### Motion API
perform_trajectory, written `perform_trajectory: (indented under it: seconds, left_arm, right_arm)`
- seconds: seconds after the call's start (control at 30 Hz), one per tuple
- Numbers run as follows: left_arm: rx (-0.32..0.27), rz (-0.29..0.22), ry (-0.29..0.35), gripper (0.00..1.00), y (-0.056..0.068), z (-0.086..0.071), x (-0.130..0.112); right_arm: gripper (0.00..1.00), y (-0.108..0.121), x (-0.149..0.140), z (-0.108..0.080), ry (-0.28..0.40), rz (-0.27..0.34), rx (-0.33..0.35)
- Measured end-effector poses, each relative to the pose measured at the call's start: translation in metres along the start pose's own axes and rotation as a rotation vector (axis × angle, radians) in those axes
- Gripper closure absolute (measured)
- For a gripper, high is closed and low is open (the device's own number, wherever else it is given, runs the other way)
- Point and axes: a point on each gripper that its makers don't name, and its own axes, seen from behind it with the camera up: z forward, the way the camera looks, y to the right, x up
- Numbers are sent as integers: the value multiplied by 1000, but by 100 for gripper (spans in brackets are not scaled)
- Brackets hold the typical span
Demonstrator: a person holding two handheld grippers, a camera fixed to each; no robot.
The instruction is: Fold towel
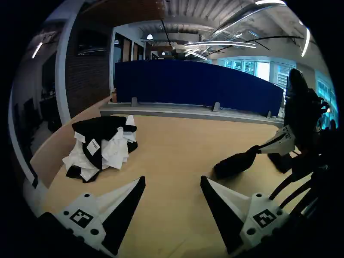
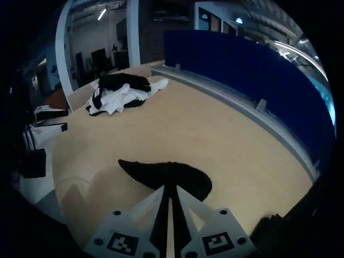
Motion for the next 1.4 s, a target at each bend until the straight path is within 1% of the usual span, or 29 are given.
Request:
perform_trajectory:
  seconds: [0.2, 0.43, 0.7, 0.9, 1.1, 1.4]
  left_arm:
    - [-4, 1, 20, 5, 2, -1, 9]
    - [-9, -1, 35, 5, 4, -5, 15]
    - [-14, -3, 42, 5, 6, -8, 17]
    - [-19, -3, 45, 5, 9, -10, 19]
    - [-26, 1, 49, 5, 13, -12, 20]
    - [-33, 5, 51, 5, 18, -13, 21]
  right_arm:
    - [96, 7, 31, -19, 40, -45, -6]
    - [96, 16, 47, -34, 63, -68, -23]
    - [96, 22, 53, -45, 72, -82, -36]
    - [96, 31, 54, -53, 77, -82, -52]
    - [96, 47, 53, -61, 80, -65, -69]
    - [96, 75, 45, -78, 72, -62, -112]
